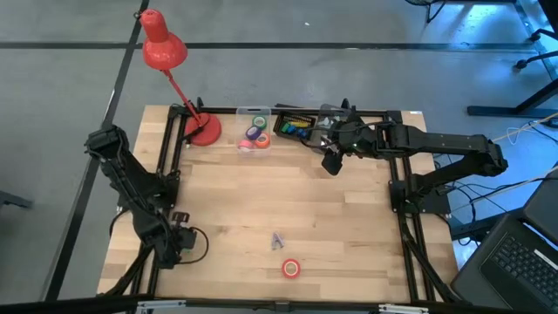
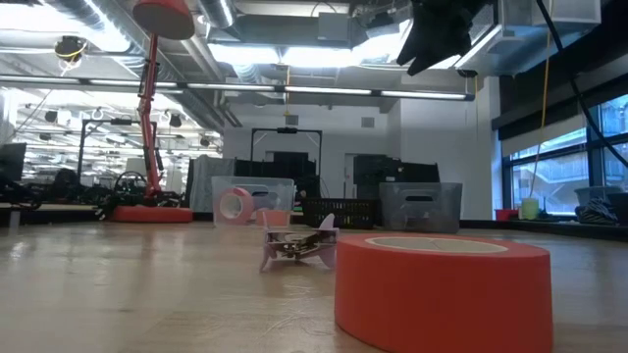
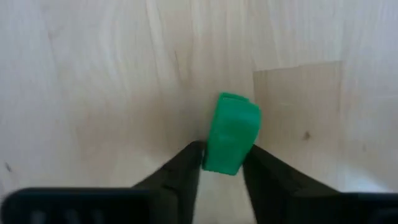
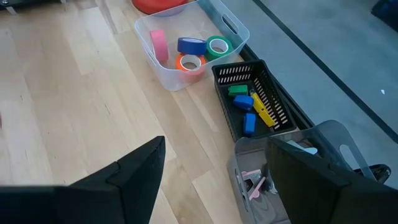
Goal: Pick and place Stapler, Stapler remover, tape
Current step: Put the green stapler into the left black bin
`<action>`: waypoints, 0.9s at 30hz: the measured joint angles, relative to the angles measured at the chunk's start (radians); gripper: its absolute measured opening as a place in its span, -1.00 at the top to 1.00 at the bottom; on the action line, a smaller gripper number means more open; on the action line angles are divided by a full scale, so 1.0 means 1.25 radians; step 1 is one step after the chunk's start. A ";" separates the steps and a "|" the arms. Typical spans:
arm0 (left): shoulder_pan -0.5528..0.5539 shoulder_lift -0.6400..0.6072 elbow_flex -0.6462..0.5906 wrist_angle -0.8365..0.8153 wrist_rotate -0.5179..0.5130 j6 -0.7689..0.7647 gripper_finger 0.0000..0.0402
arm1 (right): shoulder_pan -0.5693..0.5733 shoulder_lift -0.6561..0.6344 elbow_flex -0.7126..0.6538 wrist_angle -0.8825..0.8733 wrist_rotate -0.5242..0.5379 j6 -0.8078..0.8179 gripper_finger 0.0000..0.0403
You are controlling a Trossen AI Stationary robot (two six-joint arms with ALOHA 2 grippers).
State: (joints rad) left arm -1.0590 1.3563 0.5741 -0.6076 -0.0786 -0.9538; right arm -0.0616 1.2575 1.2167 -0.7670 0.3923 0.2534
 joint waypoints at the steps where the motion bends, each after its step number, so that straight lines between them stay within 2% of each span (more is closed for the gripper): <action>1: 0.004 0.000 0.000 -0.001 -0.004 0.010 0.54 | 0.000 0.000 0.000 0.000 0.000 0.000 -0.39; 3: 0.014 0.000 0.000 0.006 -0.024 0.018 0.70 | 0.000 0.000 0.000 0.000 0.000 0.000 -0.39; 5: 0.031 0.002 -0.001 0.018 -0.078 0.018 0.70 | 0.000 0.000 0.000 0.000 0.000 0.000 -0.39; 10: 0.115 0.002 -0.002 0.085 -0.378 0.014 0.70 | 0.000 0.000 0.000 0.000 0.000 0.000 -0.39; 12: 0.187 -0.001 -0.001 0.112 -0.458 0.047 0.70 | 0.000 0.000 0.000 0.000 -0.001 0.000 -0.39; 13: 0.230 -0.001 -0.001 0.125 -0.472 0.074 0.70 | 0.000 0.000 0.000 0.000 -0.001 0.000 -0.39; 17: 0.445 0.001 -0.001 0.204 -0.461 0.273 0.70 | 0.000 0.000 0.000 0.000 -0.001 0.000 -0.39; 21: 0.665 0.002 -0.001 0.390 -0.442 0.532 0.70 | 0.000 0.000 0.000 0.000 -0.003 0.000 -0.39; 24: 0.818 0.002 -0.001 0.588 -0.348 0.708 0.70 | 0.000 0.000 0.000 0.000 -0.003 0.000 -0.39; 27: 0.953 0.002 -0.001 0.762 -0.212 0.803 0.70 | 0.000 0.000 0.000 0.000 -0.003 0.000 -0.39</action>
State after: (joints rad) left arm 0.1323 1.3582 0.5724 0.3447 -0.3441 0.0501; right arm -0.0614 1.2579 1.2167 -0.7673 0.3889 0.2531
